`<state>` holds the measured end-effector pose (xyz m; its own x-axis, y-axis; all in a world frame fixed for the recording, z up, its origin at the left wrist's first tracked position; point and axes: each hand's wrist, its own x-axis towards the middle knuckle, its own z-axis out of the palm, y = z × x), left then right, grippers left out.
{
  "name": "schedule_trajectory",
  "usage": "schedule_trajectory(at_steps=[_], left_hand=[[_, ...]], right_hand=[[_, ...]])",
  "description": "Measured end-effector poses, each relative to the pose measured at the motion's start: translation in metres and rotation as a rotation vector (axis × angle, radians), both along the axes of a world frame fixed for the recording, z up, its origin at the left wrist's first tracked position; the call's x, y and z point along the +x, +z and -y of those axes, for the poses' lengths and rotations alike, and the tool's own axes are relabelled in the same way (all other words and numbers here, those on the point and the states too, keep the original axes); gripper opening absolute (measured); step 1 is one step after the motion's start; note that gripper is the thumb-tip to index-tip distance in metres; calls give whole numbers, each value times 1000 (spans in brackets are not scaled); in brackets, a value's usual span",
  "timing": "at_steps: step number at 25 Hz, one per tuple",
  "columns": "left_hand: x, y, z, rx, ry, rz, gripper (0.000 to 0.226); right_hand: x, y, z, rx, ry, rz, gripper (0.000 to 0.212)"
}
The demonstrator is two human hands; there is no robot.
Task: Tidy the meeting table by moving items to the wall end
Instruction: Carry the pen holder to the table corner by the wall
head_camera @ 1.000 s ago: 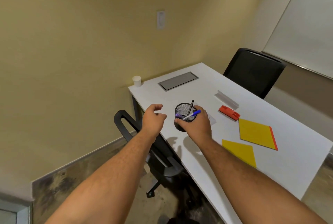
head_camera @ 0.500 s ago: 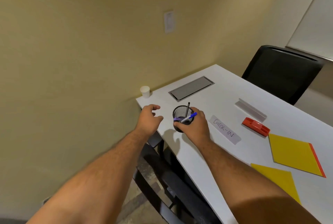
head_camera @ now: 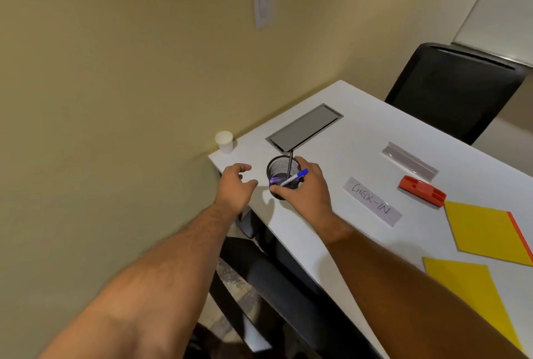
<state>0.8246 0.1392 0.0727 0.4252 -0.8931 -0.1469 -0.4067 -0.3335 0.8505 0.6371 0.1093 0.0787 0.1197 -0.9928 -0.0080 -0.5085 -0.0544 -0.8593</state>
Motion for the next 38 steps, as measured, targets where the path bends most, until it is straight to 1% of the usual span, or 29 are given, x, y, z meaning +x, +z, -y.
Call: schedule_trajectory(at_steps=[3, 5, 7, 10, 13, 16, 20, 22, 27, 31, 33, 38], left_hand=[[30, -17, 27, 46, -31, -73, 36], [55, -29, 50, 64, -85, -117, 34], [83, -36, 72, 78, -143, -151, 30], [123, -41, 99, 82, -244, -156, 33], [164, -42, 126, 98, -326, -144, 37], [195, -42, 148, 112, -357, -150, 36], [213, -46, 179, 135, -374, -129, 36], [216, -50, 193, 148, -380, -103, 35], [219, -66, 238, 106, -464, 49, 30], [207, -71, 268, 97, -483, 45, 26], [201, -75, 279, 141, -476, 31, 23], [205, -90, 287, 196, -517, 35, 28]], right_hand=[[30, -7, 17, 25, -47, 5, 102], [58, -17, 29, 5, -133, 17, 100], [93, -25, 43, -25, -236, -45, 102], [142, -23, 56, -15, -333, -116, 101], [185, -22, 75, -8, -367, -118, 97], [215, -22, 96, 21, -398, -90, 98], [232, -31, 131, 26, -427, -67, 97], [234, -42, 152, 9, -436, -103, 96], [238, -81, 214, 108, -405, -165, 100], [241, -103, 261, 180, -333, -193, 102], [241, -112, 282, 197, -322, -217, 101], [240, -125, 315, 223, -295, -215, 101]])
